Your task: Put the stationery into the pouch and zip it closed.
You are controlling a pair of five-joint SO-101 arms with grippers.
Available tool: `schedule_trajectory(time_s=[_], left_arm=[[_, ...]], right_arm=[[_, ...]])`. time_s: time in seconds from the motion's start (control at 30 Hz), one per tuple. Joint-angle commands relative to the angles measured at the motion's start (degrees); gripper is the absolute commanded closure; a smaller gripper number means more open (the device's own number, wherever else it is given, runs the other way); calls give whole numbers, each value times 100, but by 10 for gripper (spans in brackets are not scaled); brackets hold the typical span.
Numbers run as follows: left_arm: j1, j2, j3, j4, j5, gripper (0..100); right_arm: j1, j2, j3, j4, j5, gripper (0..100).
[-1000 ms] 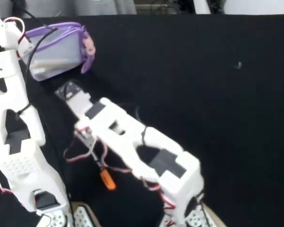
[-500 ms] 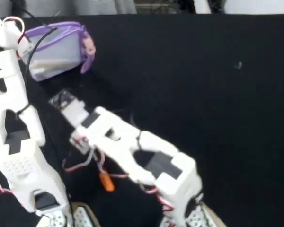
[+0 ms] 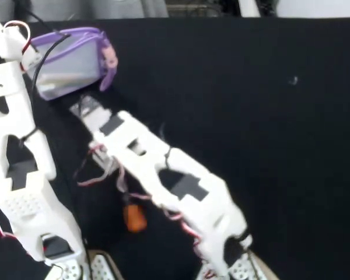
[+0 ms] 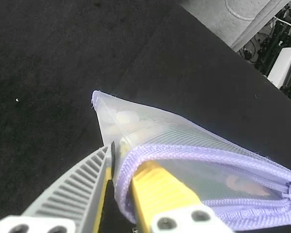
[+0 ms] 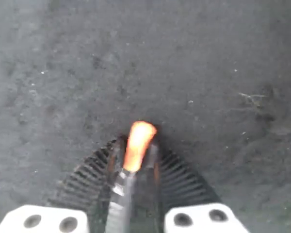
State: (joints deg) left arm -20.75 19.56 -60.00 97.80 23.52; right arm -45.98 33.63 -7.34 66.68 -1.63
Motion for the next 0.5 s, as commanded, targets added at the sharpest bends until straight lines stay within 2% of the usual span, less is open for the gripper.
schedule_trajectory(time_s=[0.0,0.2,0.47], left_arm=[[198,-114,-330,-44,-35,971],[576,-448,-840,281,-35,971],[1130,-686,-884,290,-26,971]], right_arm=[[53,22,-136,97,-18,950],[554,-180,-462,677,-18,984],[1618,-1534,-470,1363,-18,986]])
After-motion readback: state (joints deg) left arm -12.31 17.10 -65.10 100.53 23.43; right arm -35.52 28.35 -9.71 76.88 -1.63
